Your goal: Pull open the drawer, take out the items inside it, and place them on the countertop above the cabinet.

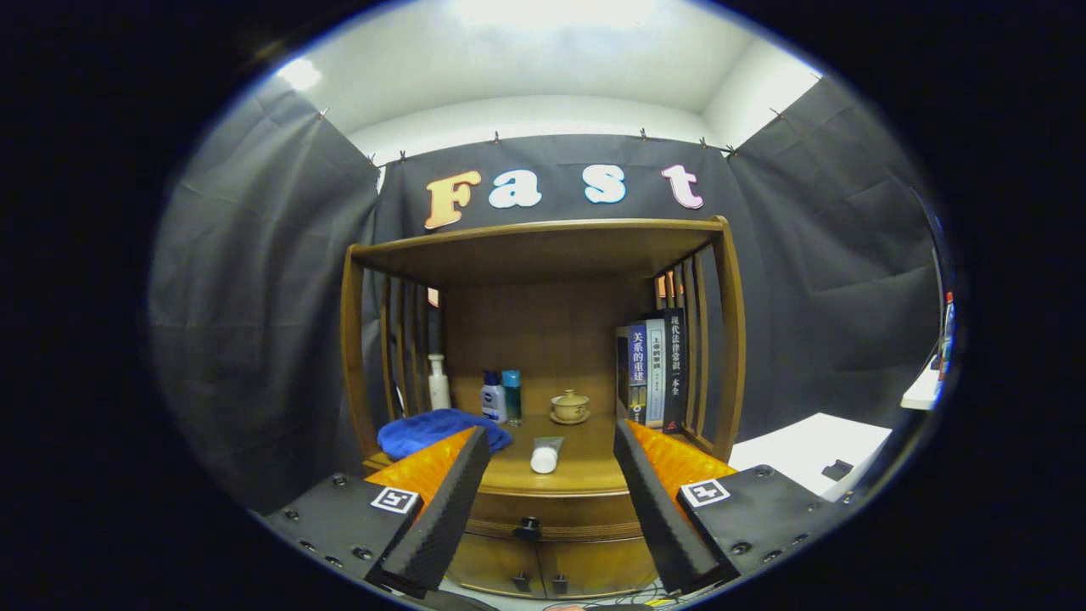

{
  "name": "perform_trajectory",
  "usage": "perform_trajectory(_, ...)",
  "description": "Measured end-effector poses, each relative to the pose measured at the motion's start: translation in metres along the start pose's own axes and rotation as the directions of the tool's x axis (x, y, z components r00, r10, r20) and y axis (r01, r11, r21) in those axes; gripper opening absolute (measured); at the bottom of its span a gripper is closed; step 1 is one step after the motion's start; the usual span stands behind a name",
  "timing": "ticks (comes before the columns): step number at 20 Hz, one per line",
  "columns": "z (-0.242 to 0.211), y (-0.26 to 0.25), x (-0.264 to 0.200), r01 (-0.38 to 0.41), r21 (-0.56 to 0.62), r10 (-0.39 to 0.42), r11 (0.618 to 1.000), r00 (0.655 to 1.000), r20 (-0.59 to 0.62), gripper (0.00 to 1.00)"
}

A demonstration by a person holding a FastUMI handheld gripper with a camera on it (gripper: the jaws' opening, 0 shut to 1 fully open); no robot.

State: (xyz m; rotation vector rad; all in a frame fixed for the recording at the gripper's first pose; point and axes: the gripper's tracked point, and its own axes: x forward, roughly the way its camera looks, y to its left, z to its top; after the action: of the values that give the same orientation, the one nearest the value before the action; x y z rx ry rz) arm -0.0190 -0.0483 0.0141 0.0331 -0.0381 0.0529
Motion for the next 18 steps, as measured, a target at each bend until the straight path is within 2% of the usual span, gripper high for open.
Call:
perform_trajectory(3,0.006,-0.009,0.001,0.031,0.022,-0.032,0.999,0.999,0.039,0.96)
perform_trajectory(18,-0.007,-0.006,0.008,0.014,0.061,-0.014,0.998,1.0,0.006,0.97)
